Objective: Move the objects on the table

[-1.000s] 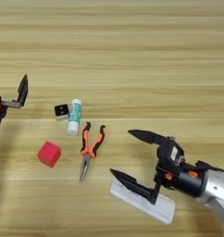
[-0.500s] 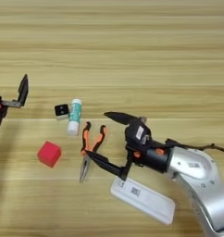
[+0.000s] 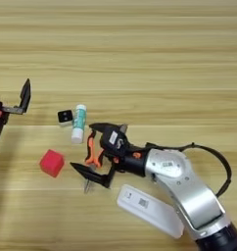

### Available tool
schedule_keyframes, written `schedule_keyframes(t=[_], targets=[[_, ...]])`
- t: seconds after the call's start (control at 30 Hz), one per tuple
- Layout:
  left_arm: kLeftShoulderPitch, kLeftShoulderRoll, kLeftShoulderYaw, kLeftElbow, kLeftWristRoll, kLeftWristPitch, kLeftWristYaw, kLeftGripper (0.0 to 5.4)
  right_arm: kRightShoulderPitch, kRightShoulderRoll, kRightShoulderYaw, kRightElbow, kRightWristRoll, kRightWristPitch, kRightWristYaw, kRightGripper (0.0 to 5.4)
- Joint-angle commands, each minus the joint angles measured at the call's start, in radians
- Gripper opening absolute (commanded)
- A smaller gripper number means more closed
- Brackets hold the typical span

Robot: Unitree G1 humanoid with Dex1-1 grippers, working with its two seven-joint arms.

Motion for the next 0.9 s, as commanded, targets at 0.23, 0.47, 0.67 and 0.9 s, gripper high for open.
schedule_keyframes(t=[0.23,0.47,0.67,0.9], targets=[[0.016,-0.003,-0.008,-0.016,0.006,0.005,0.010,5.40,-0.061,0.068,0.082,0.089,-0.056,0.021,-0.004,5.38],[0.021,-0.004,-0.013,-0.023,0.006,0.007,0.014,5.40,-0.081,0.100,0.129,0.119,-0.082,0.022,0.001,5.38],[0.024,-0.005,-0.017,-0.031,0.007,0.008,0.018,5.40,-0.110,0.141,0.146,0.180,-0.113,0.029,-0.021,5.38],[0.026,-0.007,-0.018,-0.034,0.007,0.008,0.020,5.40,-0.128,0.184,0.163,0.249,-0.148,0.021,-0.040,5.38]])
